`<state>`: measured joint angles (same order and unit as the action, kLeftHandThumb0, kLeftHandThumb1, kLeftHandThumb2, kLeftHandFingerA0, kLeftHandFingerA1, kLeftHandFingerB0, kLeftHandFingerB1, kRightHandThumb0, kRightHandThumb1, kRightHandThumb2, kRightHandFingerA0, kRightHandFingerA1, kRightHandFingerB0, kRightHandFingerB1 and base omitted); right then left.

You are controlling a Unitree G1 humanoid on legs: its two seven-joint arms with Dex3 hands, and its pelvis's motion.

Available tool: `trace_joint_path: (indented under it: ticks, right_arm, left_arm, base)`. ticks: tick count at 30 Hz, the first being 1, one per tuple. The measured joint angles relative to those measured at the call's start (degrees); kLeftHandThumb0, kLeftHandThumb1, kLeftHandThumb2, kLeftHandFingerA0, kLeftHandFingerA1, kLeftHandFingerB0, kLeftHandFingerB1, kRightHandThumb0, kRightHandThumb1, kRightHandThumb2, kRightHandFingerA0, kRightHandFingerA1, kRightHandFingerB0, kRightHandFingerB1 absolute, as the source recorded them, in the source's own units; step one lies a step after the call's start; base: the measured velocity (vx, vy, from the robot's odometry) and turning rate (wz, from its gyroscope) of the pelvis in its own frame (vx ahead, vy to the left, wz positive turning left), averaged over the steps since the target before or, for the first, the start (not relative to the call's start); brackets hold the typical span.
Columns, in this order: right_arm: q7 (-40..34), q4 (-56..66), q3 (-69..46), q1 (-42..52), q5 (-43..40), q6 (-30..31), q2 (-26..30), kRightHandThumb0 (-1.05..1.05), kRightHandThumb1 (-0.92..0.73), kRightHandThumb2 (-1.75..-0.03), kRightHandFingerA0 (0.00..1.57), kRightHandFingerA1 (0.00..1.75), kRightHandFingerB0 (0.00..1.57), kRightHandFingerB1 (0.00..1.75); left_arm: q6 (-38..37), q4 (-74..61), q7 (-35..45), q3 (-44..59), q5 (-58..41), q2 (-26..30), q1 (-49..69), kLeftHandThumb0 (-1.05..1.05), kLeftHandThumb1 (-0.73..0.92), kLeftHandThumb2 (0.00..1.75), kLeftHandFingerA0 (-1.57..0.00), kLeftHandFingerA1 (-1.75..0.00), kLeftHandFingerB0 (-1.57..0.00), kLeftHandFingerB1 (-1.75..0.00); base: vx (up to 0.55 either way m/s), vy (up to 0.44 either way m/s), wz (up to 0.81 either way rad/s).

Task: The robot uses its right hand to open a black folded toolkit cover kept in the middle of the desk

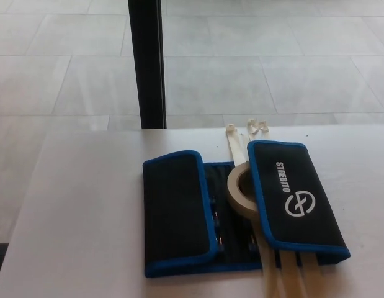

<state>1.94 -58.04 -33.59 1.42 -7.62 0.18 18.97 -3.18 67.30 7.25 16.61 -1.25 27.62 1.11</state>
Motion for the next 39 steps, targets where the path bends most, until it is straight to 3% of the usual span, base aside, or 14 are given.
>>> trace_joint_path:
  ticks: [2, 5, 10, 15, 17, 20, 21, 26, 28, 29, 30, 33, 35, 39]
  right_arm:
    - [0.1, -0.1, -3.1, -0.5, -1.5, 0.0, 0.6, -0.79, -0.56, -1.0, 0.0, 0.45, 0.0, 0.27]
    - [-0.3, -0.1, -8.3, -2.2, -3.8, 0.0, 2.0, -0.99, -0.64, -0.95, 0.0, 0.18, 0.0, 0.06]
    - [-2.3, 0.9, -15.8, -7.4, -7.5, 0.3, 6.8, -0.8, -0.73, -0.62, 0.0, 0.52, 0.05, 0.45]
    - [-3.5, 8.3, -19.3, -15.0, -10.9, 0.4, 11.4, -0.93, -0.62, -1.0, 0.01, 0.26, 0.02, 0.36]
    - [-3.4, 11.6, -18.8, -17.0, -11.3, 0.3, 12.0, -0.95, -0.73, -0.62, 0.0, 0.94, 0.08, 0.61]
    - [-2.7, 18.6, -16.3, -18.3, -11.6, 0.2, 12.2, -0.43, -0.29, -0.96, 0.12, 0.65, 0.03, 0.56]
    - [-2.5, 20.4, -15.4, -18.3, -11.6, 0.3, 12.1, -0.88, -0.74, -0.61, 0.0, 0.96, 0.09, 0.63]
    - [-1.8, 29.9, -9.3, -18.3, -10.8, 0.4, 11.3, -0.74, -0.58, -0.95, 0.0, 0.29, 0.03, 0.28]
    - [-1.5, 33.5, -6.4, -18.1, -10.4, 0.4, 10.6, -0.69, -0.78, -0.63, 0.07, 0.32, 0.09, 0.26]
    - [-1.4, 35.9, -4.2, -17.9, -10.0, 0.4, 10.2, -0.76, -0.61, -0.97, 0.02, 0.33, 0.05, 0.23]
    - [-1.2, 37.9, -1.8, -17.7, -9.5, 0.4, 9.9, -0.77, -0.6, -0.98, 0.03, 0.33, 0.03, 0.25]
    - [-0.6, 42.0, 3.6, -17.3, -8.1, 0.3, 9.3, -0.79, -0.58, -0.99, 0.03, 0.32, 0.09, 0.28]
    - [-0.1, 44.5, 7.7, -17.0, -6.9, 0.2, 9.0, -0.87, -0.6, -0.99, 0.02, 0.26, 0.12, 0.29]
    - [0.7, 49.0, 16.3, -16.1, -3.8, 0.0, 8.7, -0.79, -0.71, -0.64, 0.03, 0.32, 0.14, 0.25]
  left_arm:
    - [0.0, 1.1, 0.4, 1.3, -0.4, 0.6, -0.5, -0.9, 0.71, 1.16, -0.25, -0.6, -0.19, -0.48]
    - [0.0, 2.3, 0.9, 2.7, -1.1, 1.1, -0.9, -0.89, 0.71, 1.16, -0.25, -0.6, -0.19, -0.48]
    - [0.0, 4.1, 2.1, 4.6, -2.0, 2.0, -2.2, -0.95, 0.92, 0.69, -0.28, -0.56, -0.29, -0.4]
    - [0.0, 5.3, 3.1, 6.0, -2.8, 2.4, -3.1, -0.88, 0.72, 1.16, -0.26, -0.59, -0.2, -0.48]
    - [0.0, 5.6, 3.3, 6.0, -2.9, 2.5, -3.3, -0.96, 0.92, 0.71, -0.29, -0.56, -0.26, -0.39]
    - [0.0, 5.8, 3.7, 6.0, -3.2, 2.5, -3.4, -0.96, 0.92, 0.72, -0.27, -0.58, -0.27, -0.4]
    - [0.0, 5.8, 3.7, 6.0, -3.3, 2.5, -3.4, -0.97, 0.92, 0.72, -0.26, -0.55, -0.28, -0.39]
    - [0.0, 5.8, 3.8, 6.0, -3.4, 2.5, -3.5, -0.89, 0.72, 1.17, -0.25, -0.6, -0.19, -0.48]
    - [0.0, 5.8, 3.8, 6.0, -3.5, 2.5, -3.5, -0.93, 0.75, 1.2, -0.3, -0.63, -0.2, -0.48]
    - [0.0, 5.8, 3.8, 6.0, -3.5, 2.5, -3.5, -0.92, 0.74, 1.19, -0.31, -0.64, -0.19, -0.48]
    - [0.0, 5.8, 3.8, 6.0, -3.5, 2.5, -3.6, -0.96, 0.92, 0.7, -0.29, -0.57, -0.3, -0.4]
    - [0.0, 5.8, 3.9, 6.1, -3.5, 2.5, -3.7, -0.91, 0.74, 1.19, -0.32, -0.64, -0.19, -0.48]
    - [0.0, 5.8, 3.9, 6.1, -3.6, 2.5, -3.8, -0.95, 0.92, 0.72, -0.3, -0.55, -0.3, -0.4]
    - [0.0, 5.8, 3.9, 6.3, -3.6, 2.5, -3.8, -0.95, 0.92, 0.69, -0.26, -0.55, -0.27, -0.39]
  base:
    - [0.0, 0.0, 0.0]
    - [0.0, 0.0, 0.0]
    - [0.0, 0.0, 0.0]
    - [0.0, 0.0, 0.0]
    - [0.0, 0.0, 0.03]
    - [0.0, 0.0, 0.05]
    - [0.0, 0.0, 0.0]
    - [0.0, 0.0, 0.0]
    - [0.0, 0.0, 0.0]
    - [0.0, 0.0, 0.0]
    - [0.0, 0.0, 0.0]
    - [0.0, 0.0, 0.0]
    - [0.0, 0.0, 0.0]
    - [0.0, 0.0, 0.0]
